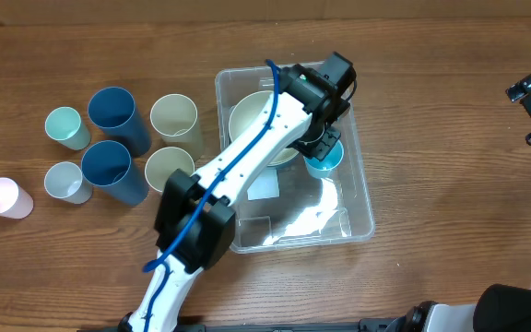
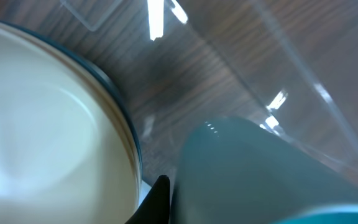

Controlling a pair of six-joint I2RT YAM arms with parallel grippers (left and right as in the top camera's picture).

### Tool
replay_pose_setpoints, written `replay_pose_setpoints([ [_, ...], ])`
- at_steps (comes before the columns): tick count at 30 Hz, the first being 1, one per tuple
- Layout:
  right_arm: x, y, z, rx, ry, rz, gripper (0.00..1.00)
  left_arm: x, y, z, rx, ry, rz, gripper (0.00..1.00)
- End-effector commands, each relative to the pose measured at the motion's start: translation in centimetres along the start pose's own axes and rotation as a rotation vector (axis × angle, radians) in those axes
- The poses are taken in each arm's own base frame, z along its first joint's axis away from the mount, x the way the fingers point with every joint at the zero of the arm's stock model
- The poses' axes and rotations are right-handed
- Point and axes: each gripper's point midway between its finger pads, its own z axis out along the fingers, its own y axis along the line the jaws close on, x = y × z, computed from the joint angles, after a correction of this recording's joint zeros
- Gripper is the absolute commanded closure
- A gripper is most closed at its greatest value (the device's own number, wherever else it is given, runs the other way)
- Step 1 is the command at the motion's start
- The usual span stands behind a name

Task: Pack container
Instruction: 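Place the light blue cup upright in the container's right side, then grasp the teal cup with the left gripper and lift it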

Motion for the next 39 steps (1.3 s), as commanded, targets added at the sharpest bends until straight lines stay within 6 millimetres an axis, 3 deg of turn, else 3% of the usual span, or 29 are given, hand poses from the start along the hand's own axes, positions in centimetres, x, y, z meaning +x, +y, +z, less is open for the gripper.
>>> replay_pose_setpoints([
  [1,-0.2,0.1,-0.1,-0.005,-0.007,0.006,0.00,-0.4,0.9,2.6,-0.063,0.019,-0.009,0.86],
  [4,-0.2,0.1,-0.1,-0.005,-0.006,0.006,0.00,-1.1,0.9,3.3,-0.061,-0.001,-0.008,0.82],
  [11,-0.2,0.1,-0.1,-0.005,-0.006,0.006,0.00,-1.3,0.9,2.7,-0.058,-0.011,-0.012,0.81],
  [15,-0.2,0.1,-0.1,-0.005,-0.006,0.006,0.00,-2.8,1.7,-3.1,-0.081,-0.103,-0.026,0.65],
  [17,-0.2,0.1,-0.1,-0.005,-0.006,0.006,0.00,-3.6,2.2,-6.9,-0.106,-0.177,-0.032,0.47],
  [19,-0.2,0.1,-0.1,-0.005,-0.007,0.006,0.00,-3.8,3.6,-11.3,-0.178,-0.259,-0.050,0.37],
  [21,-0.2,0.1,-0.1,-0.005,-0.006,0.006,0.00,-3.2,6.1,-16.8,-0.269,-0.349,-0.102,0.30],
  [23,-0.2,0.1,-0.1,-0.005,-0.007,0.006,0.00,-0.9,9.3,-21.4,-0.350,-0.401,-0.211,0.28],
  [26,-0.2,0.1,-0.1,-0.005,-0.007,0.006,0.00,4.4,15.9,-26.3,-0.454,-0.419,-0.456,0.27],
  [29,-0.2,0.1,-0.1,-0.005,-0.006,0.006,0.00,11.3,24.9,-29.4,-0.475,-0.427,-0.788,0.26],
  [32,-0.2,0.1,-0.1,-0.005,-0.006,0.006,0.00,17.2,32.3,-29.1,-0.423,-0.402,-1.056,0.23],
  [35,-0.2,0.1,-0.1,-0.005,-0.006,0.006,0.00,23.7,39.2,-25.8,-0.306,-0.331,-1.307,0.22],
  [37,-0.2,0.1,-0.1,-0.005,-0.006,0.006,0.00,26.0,41.8,-23.0,-0.211,-0.291,-1.379,0.23],
  [39,-0.2,0.1,-0.1,-0.005,-0.007,0.006,0.00,26.5,43.3,-19.7,-0.070,-0.266,-1.363,0.25],
])
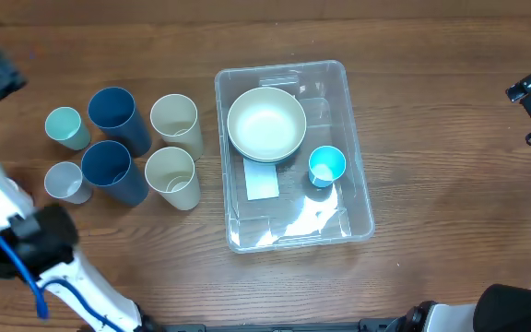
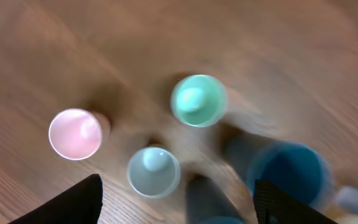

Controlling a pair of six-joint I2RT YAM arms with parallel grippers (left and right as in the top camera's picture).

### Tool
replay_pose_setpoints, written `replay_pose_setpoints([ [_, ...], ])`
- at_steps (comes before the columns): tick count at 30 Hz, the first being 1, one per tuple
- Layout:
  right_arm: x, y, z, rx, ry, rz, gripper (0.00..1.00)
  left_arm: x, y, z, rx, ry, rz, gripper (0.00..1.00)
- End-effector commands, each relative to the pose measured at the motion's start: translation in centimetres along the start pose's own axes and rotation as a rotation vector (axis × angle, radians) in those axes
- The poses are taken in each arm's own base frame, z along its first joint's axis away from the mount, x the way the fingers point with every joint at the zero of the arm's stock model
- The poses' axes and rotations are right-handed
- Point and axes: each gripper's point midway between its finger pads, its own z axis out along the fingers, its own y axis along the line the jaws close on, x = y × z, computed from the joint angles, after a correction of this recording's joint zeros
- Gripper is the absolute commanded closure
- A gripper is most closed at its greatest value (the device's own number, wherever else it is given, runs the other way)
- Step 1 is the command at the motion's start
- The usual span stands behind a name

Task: Pack container
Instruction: 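Grasp the teal cup with the left gripper and lift it, then stack the teal cup onto the light blue cup in the container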

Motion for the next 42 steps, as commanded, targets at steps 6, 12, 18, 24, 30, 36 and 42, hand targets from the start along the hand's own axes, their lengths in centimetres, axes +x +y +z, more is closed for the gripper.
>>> replay_pose_setpoints([
  [6,-0.2,0.1,-0.1,-0.005,-0.007,0.006,0.00,2.4,0.7,16.6,0.181,0.394,-0.043,0.35],
  [12,-0.2,0.1,-0.1,-0.005,-0.007,0.006,0.00,3.1,0.3,22.1,0.054,0.401,0.057,0.36],
  [18,-0.2,0.1,-0.1,-0.005,-0.007,0.006,0.00,3.5,-1.3,25.0,-0.001,0.386,0.093,0.90],
  [24,-0.2,0.1,-0.1,-0.005,-0.007,0.006,0.00,1.6,0.0,21.8,-0.092,0.314,0.095,0.96],
  [30,-0.2,0.1,-0.1,-0.005,-0.007,0.006,0.00,-3.8,-4.6,3.1,0.156,-0.073,0.081,0.96],
  [36,-0.2,0.1,-0.1,-0.005,-0.007,0.006,0.00,4.1,-15.0,-15.3,0.492,-0.320,0.437,0.96],
  [42,-0.2,0.1,-0.1,-0.005,-0.007,0.006,0.00,19.4,-26.3,-18.2,0.578,-0.231,0.930,0.95],
])
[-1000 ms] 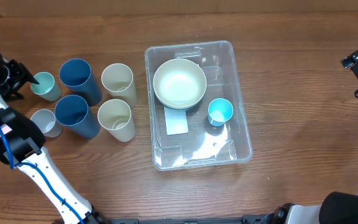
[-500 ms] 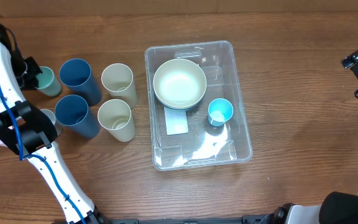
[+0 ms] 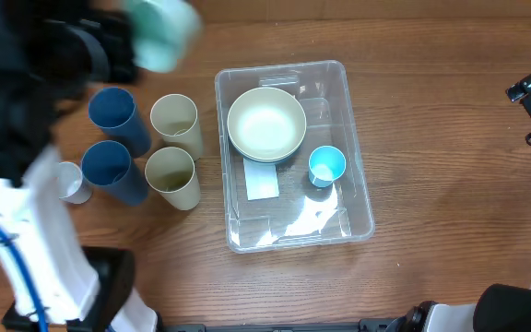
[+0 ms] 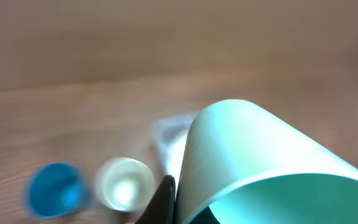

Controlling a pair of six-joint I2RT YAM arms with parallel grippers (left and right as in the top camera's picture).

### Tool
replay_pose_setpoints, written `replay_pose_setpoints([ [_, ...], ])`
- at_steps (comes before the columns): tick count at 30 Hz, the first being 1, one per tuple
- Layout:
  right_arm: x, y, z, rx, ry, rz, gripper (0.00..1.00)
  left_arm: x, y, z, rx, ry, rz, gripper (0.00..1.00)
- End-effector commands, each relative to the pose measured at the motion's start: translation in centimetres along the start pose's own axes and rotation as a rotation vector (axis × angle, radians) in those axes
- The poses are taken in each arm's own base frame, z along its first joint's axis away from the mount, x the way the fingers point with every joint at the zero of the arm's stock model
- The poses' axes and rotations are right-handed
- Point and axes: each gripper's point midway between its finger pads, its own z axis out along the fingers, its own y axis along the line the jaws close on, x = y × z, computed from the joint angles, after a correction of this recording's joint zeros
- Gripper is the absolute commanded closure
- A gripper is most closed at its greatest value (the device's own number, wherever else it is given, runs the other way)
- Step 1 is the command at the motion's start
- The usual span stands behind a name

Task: Pack container
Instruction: 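Stack the teal cup onto the light blue cup in the container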

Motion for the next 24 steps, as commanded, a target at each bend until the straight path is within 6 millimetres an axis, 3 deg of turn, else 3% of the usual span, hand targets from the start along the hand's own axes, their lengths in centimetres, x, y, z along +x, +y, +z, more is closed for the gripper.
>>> replay_pose_setpoints([
  [1,-0.2,0.1,-0.1,-0.005,-0.007,0.006,0.00,4.8,-6.2,7.7,0.027,0.239,0.220,0.95],
  [4,-0.2,0.1,-0.1,-0.005,-0.007,0.006,0.00,9.4,-11.0,12.5,0.099,0.405,0.358,0.94],
  [8,-0.2,0.1,-0.1,-0.004,-0.006,0.006,0.00,16.2,-15.7,18.8,0.144,0.599,0.497,0.92],
  [11,-0.2,0.1,-0.1,-0.005,-0.007,0.006,0.00,20.0,-16.6,22.8,0.075,0.680,0.590,0.92],
  [15,-0.2,0.1,-0.1,-0.005,-0.007,0.006,0.00,23.0,-16.6,25.3,0.051,0.763,0.617,0.92],
  [18,-0.2,0.1,-0.1,-0.005,-0.007,0.006,0.00,24.1,-16.5,26.5,0.045,0.788,0.621,0.92],
  [20,-0.2,0.1,-0.1,-0.004,-0.006,0.006,0.00,23.5,-15.9,26.4,0.009,0.773,0.633,0.94],
  [22,-0.2,0.1,-0.1,-0.005,-0.007,0.006,0.00,21.3,-14.7,25.1,-0.082,0.715,0.625,0.88],
  [24,-0.2,0.1,-0.1,-0.005,-0.007,0.006,0.00,17.7,-13.1,22.7,-0.185,0.613,0.590,0.82],
])
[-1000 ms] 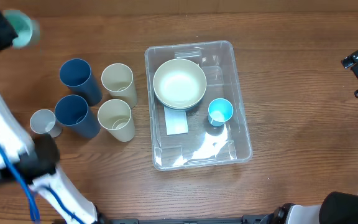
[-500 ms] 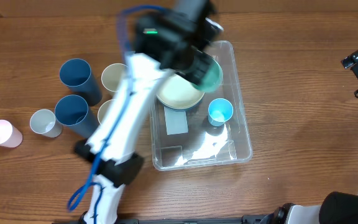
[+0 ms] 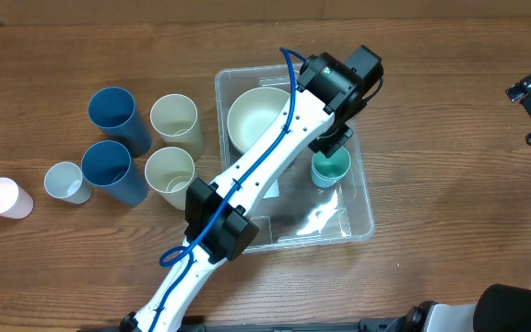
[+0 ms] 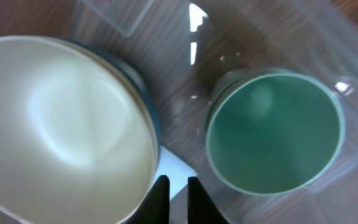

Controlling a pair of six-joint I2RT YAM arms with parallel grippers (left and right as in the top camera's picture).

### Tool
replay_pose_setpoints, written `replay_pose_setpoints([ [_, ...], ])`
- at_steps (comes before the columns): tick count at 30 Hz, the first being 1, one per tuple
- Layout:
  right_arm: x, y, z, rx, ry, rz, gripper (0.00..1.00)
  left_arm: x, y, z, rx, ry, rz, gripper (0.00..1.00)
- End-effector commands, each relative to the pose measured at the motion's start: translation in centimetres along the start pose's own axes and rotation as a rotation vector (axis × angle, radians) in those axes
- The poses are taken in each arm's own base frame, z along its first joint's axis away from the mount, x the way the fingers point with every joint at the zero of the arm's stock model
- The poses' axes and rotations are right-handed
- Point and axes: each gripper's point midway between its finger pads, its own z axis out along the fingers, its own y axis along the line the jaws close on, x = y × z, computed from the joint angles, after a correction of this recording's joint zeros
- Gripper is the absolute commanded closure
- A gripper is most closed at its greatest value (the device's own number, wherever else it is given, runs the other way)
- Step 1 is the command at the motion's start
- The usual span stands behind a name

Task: Pack container
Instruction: 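Stack the teal cup onto the light blue cup in the container, then grasp the pink cup with the left gripper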

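The clear plastic container (image 3: 359, 219) sits mid-table. A cream bowl (image 3: 258, 120) (image 4: 61, 124) fills its far left. A mint green cup (image 3: 330, 168) (image 4: 272, 127) stands upright on its right side. My left gripper (image 3: 332, 138) (image 4: 176, 200) hangs low inside the container between bowl and cup. Its fingers are close together with nothing between them, touching neither. My right gripper rests at the table's right edge, its fingers unreadable.
Left of the container stand two dark blue cups (image 3: 113, 115) (image 3: 111, 169), two cream cups (image 3: 174, 118) (image 3: 171, 173), a small pale cup (image 3: 64, 181) and a pink cup (image 3: 0, 196). A white card (image 3: 271, 189) lies on the container floor. My left arm spans the container's left half.
The left gripper held the mint cup high over the table's far left. Now that cup stands in the container where the small blue cup stood, and the gripper is off it and shut.
The left gripper was at a small blue cup inside the container. Then it hung open over the small cups at the far left, with the blue cup left standing in the container. Then it held the mint cup aloft. Now the mint cup stands on the blue cup's spot, hiding it.
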Motion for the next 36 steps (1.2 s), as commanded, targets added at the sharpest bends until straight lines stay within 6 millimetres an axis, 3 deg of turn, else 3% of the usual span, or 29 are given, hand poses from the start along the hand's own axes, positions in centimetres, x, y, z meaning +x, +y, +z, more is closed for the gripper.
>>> replay_pose_setpoints([
  [1,-0.2,0.1,-0.1,-0.005,-0.007,0.006,0.00,0.5,5.3,-7.4,-0.193,-0.155,-0.132,0.76],
  [3,-0.2,0.1,-0.1,-0.005,-0.007,0.006,0.00,1.6,7.6,-11.8,-0.215,-0.246,-0.188,0.58],
  [5,-0.2,0.1,-0.1,-0.005,-0.007,0.006,0.00,3.9,10.7,-16.7,-0.233,-0.347,-0.274,0.53],
  [8,-0.2,0.1,-0.1,-0.005,-0.007,0.006,0.00,9.2,16.5,-23.1,-0.280,-0.478,-0.478,0.49],
  [10,-0.2,0.1,-0.1,-0.005,-0.007,0.006,0.00,15.6,21.4,-26.6,-0.321,-0.539,-0.684,0.45],
  [12,-0.2,0.1,-0.1,-0.005,-0.007,0.006,0.00,22.7,25.6,-27.5,-0.347,-0.528,-0.903,0.44],
  [14,-0.2,0.1,-0.1,-0.005,-0.007,0.006,0.00,29.1,28.9,-25.9,-0.364,-0.448,-1.158,0.42],
  [16,-0.2,0.1,-0.1,-0.005,-0.007,0.006,0.00,34.4,31.0,-22.8,-0.342,-0.331,-1.390,0.43],
  [17,-0.2,0.1,-0.1,-0.005,-0.007,0.006,0.00,37.3,31.9,-20.2,-0.320,-0.244,-1.512,0.43],
  [20,-0.2,0.1,-0.1,-0.005,-0.007,0.006,0.00,42.3,34.2,-12.3,-0.214,-0.093,-1.706,0.43],
  [23,-0.2,0.1,-0.1,-0.005,-0.007,0.006,0.00,46.0,35.8,-6.8,-0.174,-0.002,-1.811,0.44],
  [30,-0.2,0.1,-0.1,-0.005,-0.007,0.006,0.00,48.2,38.2,1.5,-0.072,0.099,-1.812,0.46],
  [36,-0.2,0.1,-0.1,-0.005,-0.007,0.006,0.00,50.3,38.4,4.2,-0.107,0.201,-1.818,0.46],
])
